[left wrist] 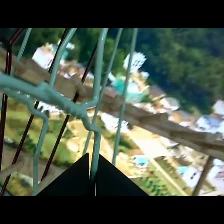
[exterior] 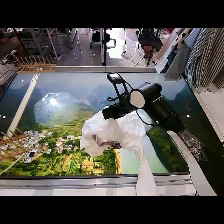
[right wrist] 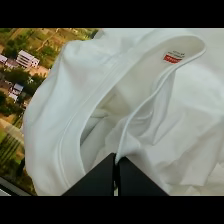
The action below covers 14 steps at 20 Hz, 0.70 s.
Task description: Fold the clothes and pants, and hang the long-sleeved shirts on hangers.
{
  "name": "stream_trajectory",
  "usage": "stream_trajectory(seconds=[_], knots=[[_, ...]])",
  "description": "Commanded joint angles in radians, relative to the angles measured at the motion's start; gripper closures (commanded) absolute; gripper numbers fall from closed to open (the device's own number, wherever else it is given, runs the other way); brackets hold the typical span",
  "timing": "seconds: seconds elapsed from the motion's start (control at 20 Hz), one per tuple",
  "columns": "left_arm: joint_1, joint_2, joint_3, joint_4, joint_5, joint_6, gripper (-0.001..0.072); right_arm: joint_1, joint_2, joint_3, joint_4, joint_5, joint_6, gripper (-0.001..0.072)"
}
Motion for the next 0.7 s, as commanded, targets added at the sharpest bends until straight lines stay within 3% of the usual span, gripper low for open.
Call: stream_trajectory(seconds=[0.0, 0.05, 0.15, 0.2, 0.25, 0.35, 0.55, 0.65], knots=[[-0.007, 0.113, 0.051, -0.340, -0.008, 0.185, 0.0690, 0.001, 0.000, 0.000, -0.014, 0.019, 0.000, 0.0691], [-0.009, 0.148, 0.063, -0.537, -0.050, 0.308, 0.0690, 0.001, 0.000, 0.000, -0.031, 0.019, 0.000, 0.0691], [-0.014, 0.175, 0.069, -0.987, -0.281, 0.683, 0.0690, 0.000, 0.000, 0.000, -0.065, 0.019, -0.004, 0.0691], [-0.032, 0.167, 0.069, -1.165, -0.439, 0.885, 0.0690, 0.000, 0.000, 0.001, -0.078, 0.019, -0.004, 0.0691], [-0.064, 0.154, 0.069, -1.245, -0.566, 1.023, 0.0690, 0.000, 0.000, 0.001, -0.083, 0.019, -0.022, 0.0691], [-0.157, 0.124, 0.069, -1.236, -0.725, 1.154, 0.0690, 0.001, 0.000, 0.001, -0.083, 0.019, -0.063, 0.0691], [-0.366, 0.040, 0.069, -1.223, -0.853, 1.312, 0.0690, 0.001, 0.000, 0.003, -0.106, 0.020, -0.163, 0.0691], [-0.438, 0.007, 0.069, -1.204, -0.869, 1.323, 0.0690, 0.000, 0.002, 0.003, -0.139, 0.021, -0.186, 0.0691]])
